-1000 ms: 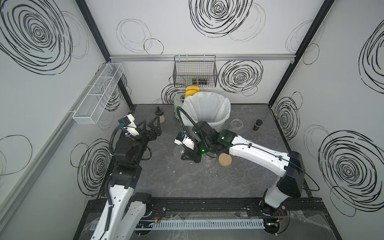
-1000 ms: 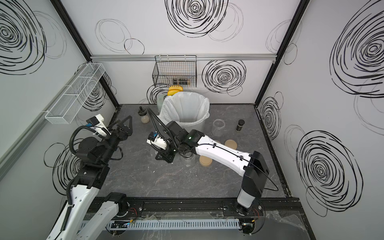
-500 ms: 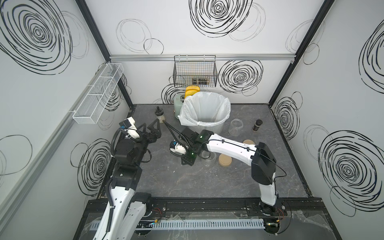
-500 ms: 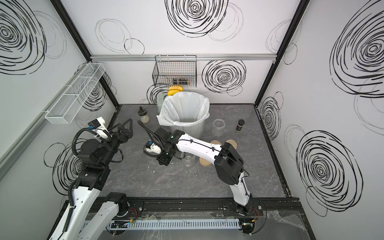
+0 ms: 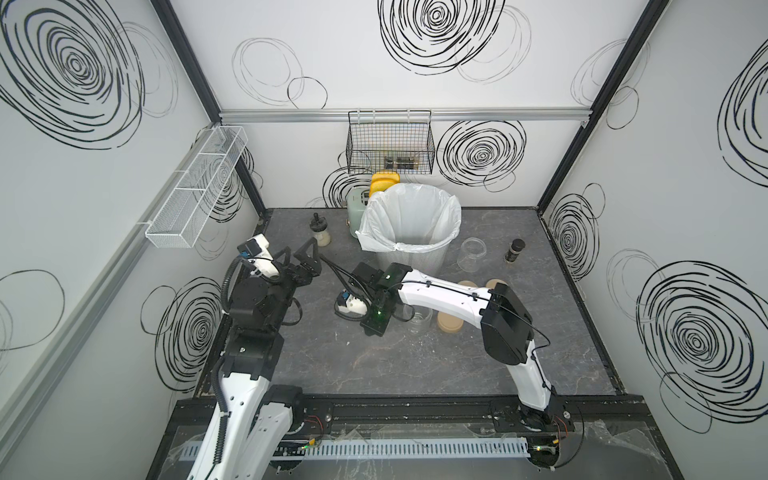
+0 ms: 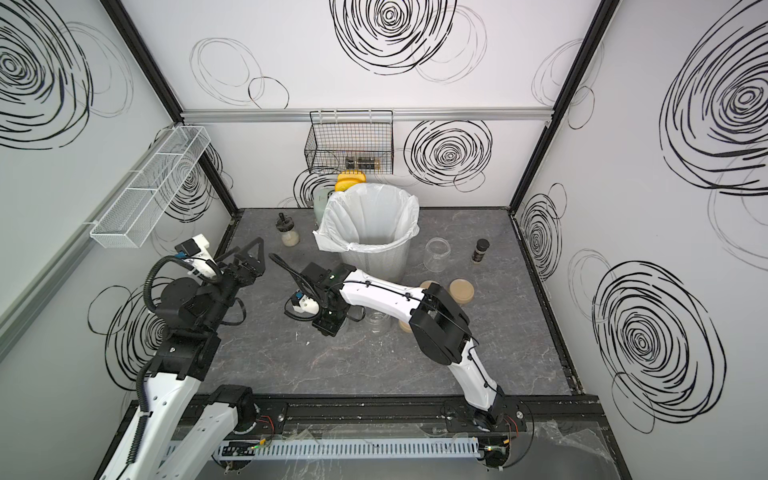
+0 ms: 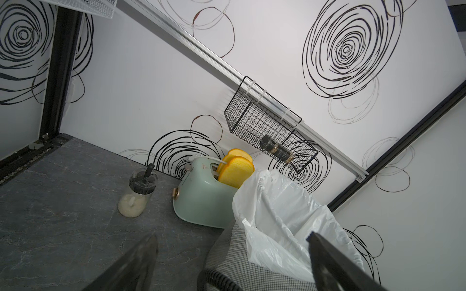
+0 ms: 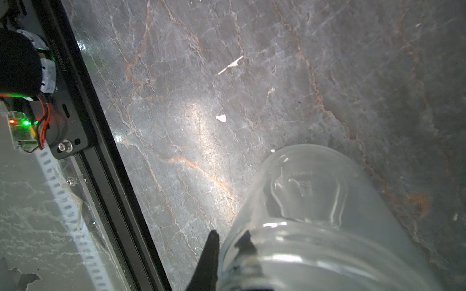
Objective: Empty moldy rice from jars
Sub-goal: Place the jar at the center of the board.
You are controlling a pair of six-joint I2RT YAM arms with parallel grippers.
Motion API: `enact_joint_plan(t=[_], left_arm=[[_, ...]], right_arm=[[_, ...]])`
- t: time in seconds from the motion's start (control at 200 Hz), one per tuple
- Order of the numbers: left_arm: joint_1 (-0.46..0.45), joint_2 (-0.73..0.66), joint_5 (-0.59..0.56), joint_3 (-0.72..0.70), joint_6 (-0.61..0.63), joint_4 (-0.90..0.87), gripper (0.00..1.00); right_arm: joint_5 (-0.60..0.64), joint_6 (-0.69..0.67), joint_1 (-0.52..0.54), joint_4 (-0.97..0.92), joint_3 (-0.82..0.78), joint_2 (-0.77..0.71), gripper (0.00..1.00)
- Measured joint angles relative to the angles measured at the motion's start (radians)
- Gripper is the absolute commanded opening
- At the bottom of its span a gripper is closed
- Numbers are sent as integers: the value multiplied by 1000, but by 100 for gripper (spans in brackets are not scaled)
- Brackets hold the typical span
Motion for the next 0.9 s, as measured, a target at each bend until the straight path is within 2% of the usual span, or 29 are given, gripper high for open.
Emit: enact_joint_plan(t=[0.1,0.205,0.28,0.475,0.755,0.901], left_arm=[[2,-2,0,-6,0,0,96],[2,-2,0,-11,0,-1,96],[3,-2,0,-13,0,-1,96],[5,-2,-1,-14,0,0,96],[14,-2,-2,-21,9,0,96],[15,2,1,-48,15,15,96]], right_arm=[[0,-2,0,-6,8,5,13],[6,-2,0,-8,11,5,31],[14,-5,0,-6,21,5,38],[22,1,-3,-6,55,5,49],[42,5,-9,-9,103,2,58],[77,12,-13,-19,98,-44,67]])
